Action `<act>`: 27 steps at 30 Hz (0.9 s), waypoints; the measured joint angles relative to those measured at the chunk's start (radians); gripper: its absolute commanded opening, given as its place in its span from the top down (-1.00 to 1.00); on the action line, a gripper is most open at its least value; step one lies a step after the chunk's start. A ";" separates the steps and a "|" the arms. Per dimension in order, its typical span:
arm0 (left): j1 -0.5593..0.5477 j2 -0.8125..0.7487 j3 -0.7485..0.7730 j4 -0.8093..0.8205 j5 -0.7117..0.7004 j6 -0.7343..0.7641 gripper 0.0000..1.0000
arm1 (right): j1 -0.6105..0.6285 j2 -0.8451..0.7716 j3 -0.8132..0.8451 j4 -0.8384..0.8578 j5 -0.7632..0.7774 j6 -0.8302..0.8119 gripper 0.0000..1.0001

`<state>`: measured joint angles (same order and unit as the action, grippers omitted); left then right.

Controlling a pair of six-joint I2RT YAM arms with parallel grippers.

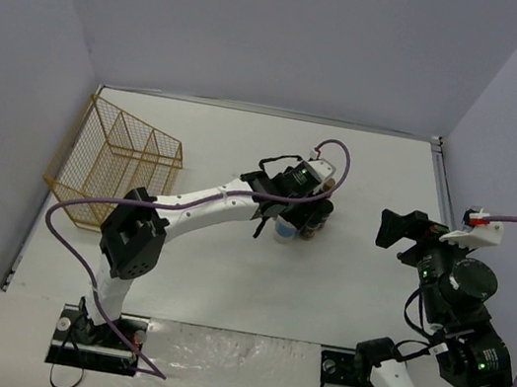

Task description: Organize the condiment bottles

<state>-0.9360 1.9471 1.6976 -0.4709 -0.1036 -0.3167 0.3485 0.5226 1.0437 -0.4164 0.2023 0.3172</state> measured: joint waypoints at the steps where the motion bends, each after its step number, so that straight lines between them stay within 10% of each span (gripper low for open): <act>1: 0.000 -0.013 -0.003 -0.014 0.000 -0.002 0.91 | 0.000 -0.001 -0.001 0.000 0.000 0.000 -1.00; 15: 0.081 -0.288 0.145 -0.364 -0.006 -0.063 1.00 | 0.000 0.023 -0.004 0.000 -0.027 0.009 -1.00; 27: 0.707 -0.402 0.443 -0.575 -0.169 0.046 1.00 | 0.000 0.121 0.023 0.000 -0.106 -0.013 -1.00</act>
<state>-0.2290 1.5455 2.1404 -1.0461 -0.2728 -0.2711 0.3485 0.6438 1.0669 -0.4166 0.0964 0.3043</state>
